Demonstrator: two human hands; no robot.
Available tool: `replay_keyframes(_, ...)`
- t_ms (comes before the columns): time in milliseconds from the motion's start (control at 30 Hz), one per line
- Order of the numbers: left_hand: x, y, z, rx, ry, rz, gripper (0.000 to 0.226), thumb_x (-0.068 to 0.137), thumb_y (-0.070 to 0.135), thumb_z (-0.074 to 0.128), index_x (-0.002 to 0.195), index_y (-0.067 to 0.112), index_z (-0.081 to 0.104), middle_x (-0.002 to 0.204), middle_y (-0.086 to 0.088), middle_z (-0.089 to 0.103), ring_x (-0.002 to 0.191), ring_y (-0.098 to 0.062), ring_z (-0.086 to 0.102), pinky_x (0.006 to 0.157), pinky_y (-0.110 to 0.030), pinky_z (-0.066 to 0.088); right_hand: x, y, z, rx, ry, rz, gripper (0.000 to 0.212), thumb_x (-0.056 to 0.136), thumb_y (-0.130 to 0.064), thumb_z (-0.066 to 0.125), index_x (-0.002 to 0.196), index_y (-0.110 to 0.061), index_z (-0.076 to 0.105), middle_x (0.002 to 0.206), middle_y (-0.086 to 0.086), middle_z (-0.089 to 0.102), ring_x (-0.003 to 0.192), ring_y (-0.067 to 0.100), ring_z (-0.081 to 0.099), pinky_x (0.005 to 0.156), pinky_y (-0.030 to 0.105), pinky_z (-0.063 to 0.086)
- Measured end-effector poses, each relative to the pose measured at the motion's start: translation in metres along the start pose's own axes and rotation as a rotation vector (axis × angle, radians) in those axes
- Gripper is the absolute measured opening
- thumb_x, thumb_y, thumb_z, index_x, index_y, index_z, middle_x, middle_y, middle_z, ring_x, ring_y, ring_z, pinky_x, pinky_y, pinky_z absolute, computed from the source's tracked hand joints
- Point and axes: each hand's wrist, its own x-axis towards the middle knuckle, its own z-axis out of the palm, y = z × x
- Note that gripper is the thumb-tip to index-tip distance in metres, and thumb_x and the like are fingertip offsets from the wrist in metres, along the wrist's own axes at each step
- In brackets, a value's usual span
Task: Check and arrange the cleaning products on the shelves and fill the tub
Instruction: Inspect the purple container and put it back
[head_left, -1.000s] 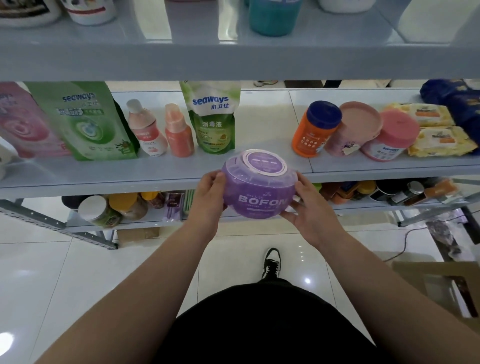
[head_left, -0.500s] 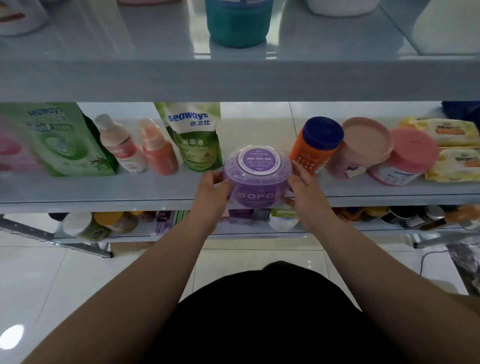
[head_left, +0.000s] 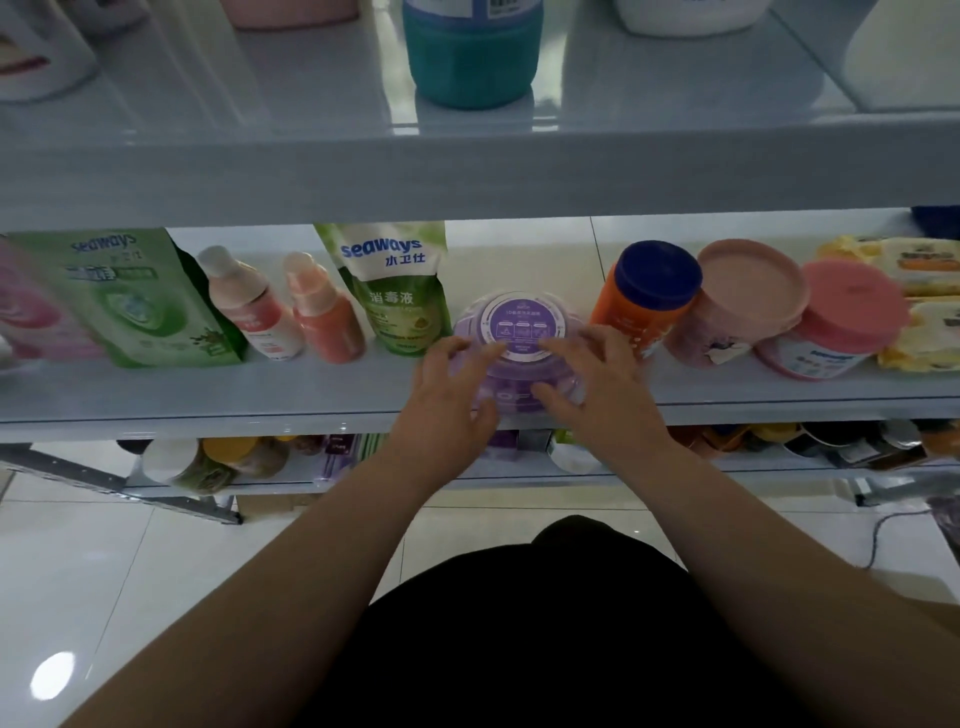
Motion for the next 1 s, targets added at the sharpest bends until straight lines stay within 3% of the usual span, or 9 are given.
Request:
replay_keyframes(233, 0.012, 0.011, 0.000, 0.344, -0.110, 0.052, 0.078, 0.089, 0.024, 0.064, 0.159, 0.026, 0.029, 0.154, -0.018, 0.026, 0.140, -0.040, 0.029, 0.105, -0.054, 0.047, 0.012, 0.003, 0.003, -0.127, 0.007, -0.078, 0.049, 0.098, -0.023, 0.068, 0.145, -0.025, 0.052, 0.153, 0.009, 0.040, 0.143, 0.029, 0.039, 0.110, 0.045, 0.047)
replay_keyframes(400, 0.026, 0.015, 0.000, 0.385, -0.160, -0.010, 0.084, 0.092, 0.026, 0.062, 0.162, 0.030, 0.016, 0.158, -0.014, 0.015, 0.145, -0.040, 0.020, 0.109, -0.054, 0.042, 0.019, 0.002, 0.005, -0.297, 0.023, -0.082, 0.062, 0.094, -0.020, 0.070, 0.151, -0.024, 0.045, 0.160, 0.015, 0.035, 0.144, 0.039, 0.036, 0.116, 0.050, 0.037)
replay_keyframes(567, 0.034, 0.025, -0.005, 0.294, -0.282, -0.087, 0.088, 0.094, 0.028, 0.062, 0.163, 0.030, 0.007, 0.163, -0.015, 0.000, 0.151, -0.042, 0.006, 0.116, -0.053, 0.030, 0.021, -0.006, 0.001, -0.322, -0.128, -0.042, 0.078, 0.098, -0.025, 0.061, 0.163, -0.028, 0.018, 0.170, 0.014, 0.010, 0.157, 0.035, 0.014, 0.127, 0.047, 0.022)
replay_keyframes(633, 0.030, 0.025, -0.009, 0.321, -0.296, -0.071, 0.087, 0.095, 0.029, 0.061, 0.163, 0.028, 0.007, 0.165, -0.016, 0.000, 0.152, -0.039, 0.004, 0.118, -0.052, 0.028, 0.012, -0.013, -0.004, -0.329, -0.148, -0.018, 0.078, 0.100, -0.025, 0.059, 0.164, -0.023, 0.014, 0.170, 0.016, 0.010, 0.157, 0.035, 0.009, 0.127, 0.044, 0.013)
replay_keyframes(733, 0.014, 0.024, -0.013, 0.402, -0.264, 0.000, 0.081, 0.095, 0.032, 0.059, 0.162, 0.020, 0.016, 0.163, -0.020, 0.015, 0.152, -0.038, 0.011, 0.119, -0.053, 0.030, -0.014, -0.023, -0.007, -0.328, -0.164, 0.009, 0.074, 0.098, -0.026, 0.060, 0.161, -0.012, 0.025, 0.165, 0.022, 0.026, 0.155, 0.036, 0.019, 0.127, 0.042, 0.012)
replay_keyframes(867, -0.016, 0.031, -0.011, 0.359, -0.272, 0.054, 0.072, 0.095, 0.033, 0.060, 0.157, 0.014, 0.030, 0.155, -0.017, 0.034, 0.145, -0.036, 0.027, 0.114, -0.051, 0.037, -0.055, -0.022, -0.001, -0.333, -0.108, 0.031, 0.065, 0.086, -0.027, 0.064, 0.146, -0.007, 0.050, 0.146, 0.023, 0.052, 0.140, 0.043, 0.045, 0.114, 0.057, 0.039)
replay_keyframes(1000, -0.037, 0.043, 0.002, 0.297, -0.263, 0.148, 0.063, 0.093, 0.025, 0.061, 0.151, 0.008, 0.042, 0.144, -0.017, 0.049, 0.137, -0.036, 0.039, 0.114, -0.047, 0.036, -0.095, -0.020, 0.000, -0.354, -0.069, 0.032, 0.060, 0.078, -0.029, 0.060, 0.133, -0.005, 0.062, 0.130, 0.020, 0.064, 0.128, 0.043, 0.057, 0.104, 0.055, 0.049)
